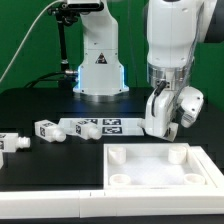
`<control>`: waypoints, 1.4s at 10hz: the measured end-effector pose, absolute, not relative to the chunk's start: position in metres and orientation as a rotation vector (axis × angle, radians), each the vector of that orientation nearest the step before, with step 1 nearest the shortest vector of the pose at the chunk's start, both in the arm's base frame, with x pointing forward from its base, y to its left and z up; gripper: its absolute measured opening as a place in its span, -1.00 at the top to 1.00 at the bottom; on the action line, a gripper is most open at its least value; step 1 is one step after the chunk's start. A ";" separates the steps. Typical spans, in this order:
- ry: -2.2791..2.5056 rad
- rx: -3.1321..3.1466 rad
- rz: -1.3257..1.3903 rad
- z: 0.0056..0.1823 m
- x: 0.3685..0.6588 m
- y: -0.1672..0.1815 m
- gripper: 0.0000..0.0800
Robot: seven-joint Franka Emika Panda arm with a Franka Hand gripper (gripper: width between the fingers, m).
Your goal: Assemble one leg
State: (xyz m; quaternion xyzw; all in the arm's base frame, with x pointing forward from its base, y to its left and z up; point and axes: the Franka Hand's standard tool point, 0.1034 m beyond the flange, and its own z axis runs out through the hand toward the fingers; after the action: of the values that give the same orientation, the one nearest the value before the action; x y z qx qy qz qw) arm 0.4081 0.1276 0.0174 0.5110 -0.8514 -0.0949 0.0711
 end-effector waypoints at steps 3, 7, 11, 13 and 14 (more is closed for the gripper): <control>-2.531 1.589 -0.290 0.017 0.408 0.128 -0.25; -2.381 1.947 -0.369 0.057 0.414 0.138 -0.61; -1.920 2.422 -0.341 0.076 0.429 0.144 -0.62; -1.741 2.575 -0.343 0.076 0.430 0.144 -0.62; -1.666 2.630 -0.345 0.076 0.429 0.144 -0.62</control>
Offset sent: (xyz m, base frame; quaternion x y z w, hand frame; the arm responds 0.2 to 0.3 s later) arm -0.0026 0.0031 0.0134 0.0221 -0.0208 0.0152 0.9994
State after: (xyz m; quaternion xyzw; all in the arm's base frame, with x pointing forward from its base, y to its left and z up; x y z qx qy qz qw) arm 0.4294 0.1440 0.0757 0.8396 -0.5319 -0.1101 0.0044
